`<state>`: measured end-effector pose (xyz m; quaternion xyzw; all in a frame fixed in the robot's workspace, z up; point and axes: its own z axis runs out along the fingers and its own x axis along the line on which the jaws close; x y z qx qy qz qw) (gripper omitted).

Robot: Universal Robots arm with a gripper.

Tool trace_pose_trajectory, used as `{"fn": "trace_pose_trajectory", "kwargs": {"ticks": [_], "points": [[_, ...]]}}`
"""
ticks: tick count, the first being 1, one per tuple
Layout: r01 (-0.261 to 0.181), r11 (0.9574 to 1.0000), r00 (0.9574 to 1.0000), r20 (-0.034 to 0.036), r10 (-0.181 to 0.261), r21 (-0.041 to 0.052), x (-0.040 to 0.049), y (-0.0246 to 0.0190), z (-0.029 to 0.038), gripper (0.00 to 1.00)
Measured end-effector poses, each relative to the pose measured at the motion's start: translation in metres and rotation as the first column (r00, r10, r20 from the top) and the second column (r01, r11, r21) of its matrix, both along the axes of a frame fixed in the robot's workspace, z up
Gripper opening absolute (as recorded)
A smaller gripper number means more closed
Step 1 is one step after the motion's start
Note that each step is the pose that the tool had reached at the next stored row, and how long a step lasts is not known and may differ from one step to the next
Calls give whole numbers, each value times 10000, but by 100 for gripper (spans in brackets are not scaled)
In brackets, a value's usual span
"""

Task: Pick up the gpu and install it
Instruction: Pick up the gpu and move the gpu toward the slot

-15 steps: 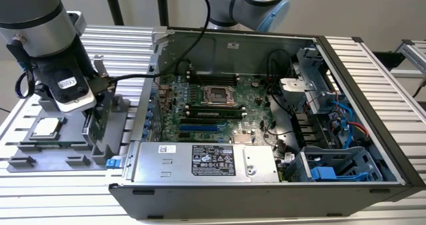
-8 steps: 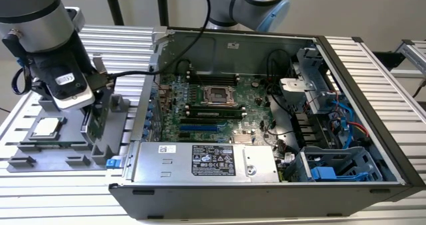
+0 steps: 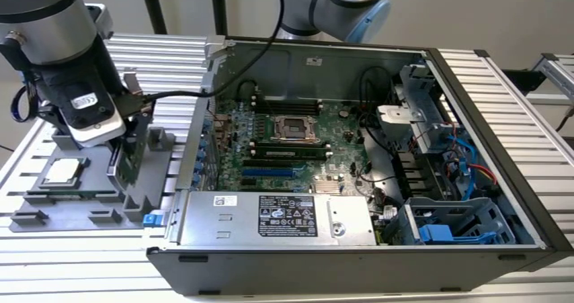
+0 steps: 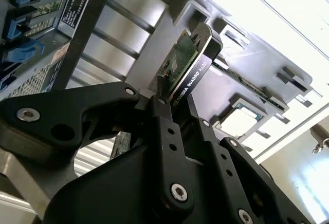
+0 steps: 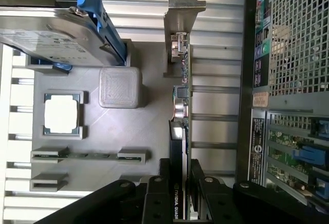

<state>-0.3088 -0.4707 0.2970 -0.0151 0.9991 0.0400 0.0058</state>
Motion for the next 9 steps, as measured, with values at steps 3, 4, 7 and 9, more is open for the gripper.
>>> {"fn": "trace_pose_trajectory", "kwargs": {"ticks": [3, 4, 7, 9], "points": [[0, 10000, 10000, 0, 0, 0, 0, 0, 23, 0], [0, 10000, 10000, 0, 0, 0, 0, 0, 31, 0], [0, 10000, 10000, -1, 0, 0, 0, 0, 52, 0], [0, 10000, 10000, 0, 0, 1, 0, 0, 67, 0]]}}
